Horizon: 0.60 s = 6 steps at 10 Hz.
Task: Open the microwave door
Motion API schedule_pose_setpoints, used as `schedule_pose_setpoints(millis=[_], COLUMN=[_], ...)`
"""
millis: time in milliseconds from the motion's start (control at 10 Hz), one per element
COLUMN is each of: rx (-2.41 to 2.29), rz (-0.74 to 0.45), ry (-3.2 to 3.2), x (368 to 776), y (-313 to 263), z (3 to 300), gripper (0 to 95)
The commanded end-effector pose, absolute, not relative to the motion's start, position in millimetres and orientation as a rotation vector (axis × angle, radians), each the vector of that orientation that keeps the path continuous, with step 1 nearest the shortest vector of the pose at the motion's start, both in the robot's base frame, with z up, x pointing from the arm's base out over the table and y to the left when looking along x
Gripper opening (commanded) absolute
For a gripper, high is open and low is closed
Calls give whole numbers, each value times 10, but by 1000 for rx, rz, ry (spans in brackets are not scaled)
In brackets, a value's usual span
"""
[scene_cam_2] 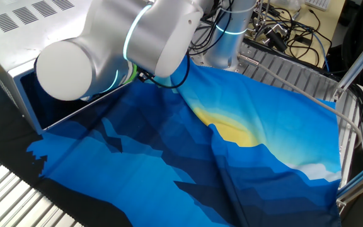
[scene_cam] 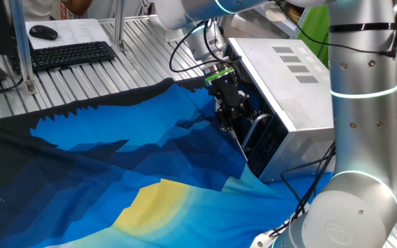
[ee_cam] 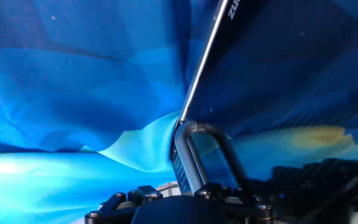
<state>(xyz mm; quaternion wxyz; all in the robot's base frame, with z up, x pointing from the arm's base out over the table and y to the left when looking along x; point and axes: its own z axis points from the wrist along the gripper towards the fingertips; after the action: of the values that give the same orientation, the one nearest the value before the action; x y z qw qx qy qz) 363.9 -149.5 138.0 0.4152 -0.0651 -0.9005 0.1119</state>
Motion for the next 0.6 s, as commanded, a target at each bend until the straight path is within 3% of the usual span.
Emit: schedule_pose_setpoints(millis=[100, 200, 300, 600], rx=[-187, -175, -163, -163], rz=[233, 237, 244, 259], ry=[-2271, -2273, -2275, -2288], x=[3642, 3642, 3643, 3646], y=[-1476, -1476, -1476, -1483], z=[1375, 1375, 1375, 1371], gripper=[190, 190, 0, 0])
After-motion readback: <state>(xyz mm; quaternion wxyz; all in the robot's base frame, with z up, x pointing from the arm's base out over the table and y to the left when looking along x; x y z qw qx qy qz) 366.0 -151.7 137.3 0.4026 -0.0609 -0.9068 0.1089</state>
